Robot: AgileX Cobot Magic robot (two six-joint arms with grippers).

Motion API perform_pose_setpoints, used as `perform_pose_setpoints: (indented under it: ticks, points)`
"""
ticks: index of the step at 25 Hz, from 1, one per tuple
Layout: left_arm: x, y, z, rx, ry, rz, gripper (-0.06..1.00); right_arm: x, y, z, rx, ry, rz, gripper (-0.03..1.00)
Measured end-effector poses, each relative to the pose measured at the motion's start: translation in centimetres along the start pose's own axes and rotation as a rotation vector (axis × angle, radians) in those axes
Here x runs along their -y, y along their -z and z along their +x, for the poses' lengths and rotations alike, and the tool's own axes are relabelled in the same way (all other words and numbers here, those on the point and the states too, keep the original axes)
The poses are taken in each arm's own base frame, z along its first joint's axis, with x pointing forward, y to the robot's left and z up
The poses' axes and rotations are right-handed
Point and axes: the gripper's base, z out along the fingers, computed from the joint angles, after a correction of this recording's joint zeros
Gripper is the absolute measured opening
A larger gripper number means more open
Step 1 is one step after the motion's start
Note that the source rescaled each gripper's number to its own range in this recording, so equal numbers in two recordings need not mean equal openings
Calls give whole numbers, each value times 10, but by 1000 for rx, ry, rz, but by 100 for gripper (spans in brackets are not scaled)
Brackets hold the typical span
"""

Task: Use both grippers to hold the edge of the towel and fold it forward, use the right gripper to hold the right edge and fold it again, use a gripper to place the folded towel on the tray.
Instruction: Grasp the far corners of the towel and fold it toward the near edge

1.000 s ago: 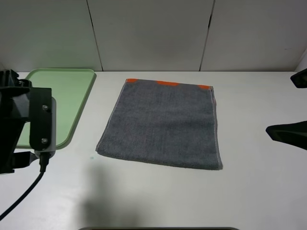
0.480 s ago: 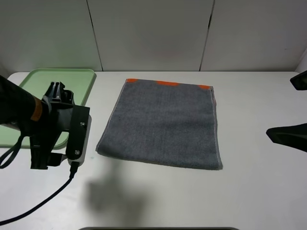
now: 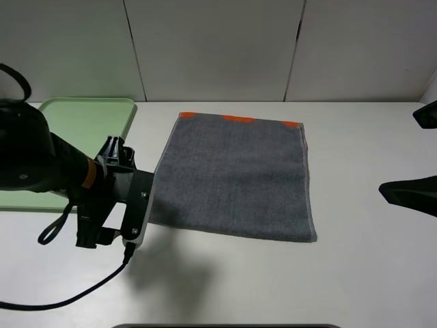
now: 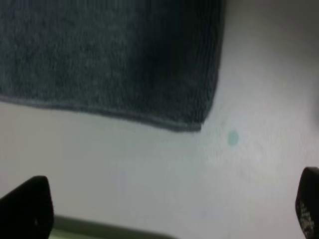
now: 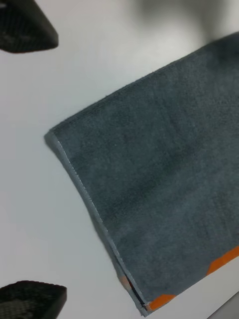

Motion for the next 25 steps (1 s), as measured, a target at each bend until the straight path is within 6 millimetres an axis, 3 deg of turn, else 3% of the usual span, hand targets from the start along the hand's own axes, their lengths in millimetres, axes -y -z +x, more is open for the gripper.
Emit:
perform_pose_setpoints:
  ticks: [10,19,25]
  points:
    - [7,-30,-6,18,-80,48,97,0,0,0,1,-1,-1,100]
    - [-16,-36,-18,39,-87,2,97,-1,0,-1,10,-20,-11,100]
    - [-16,-45,-20,38,-125,18,97,-3,0,1,-13,-38,-37,100]
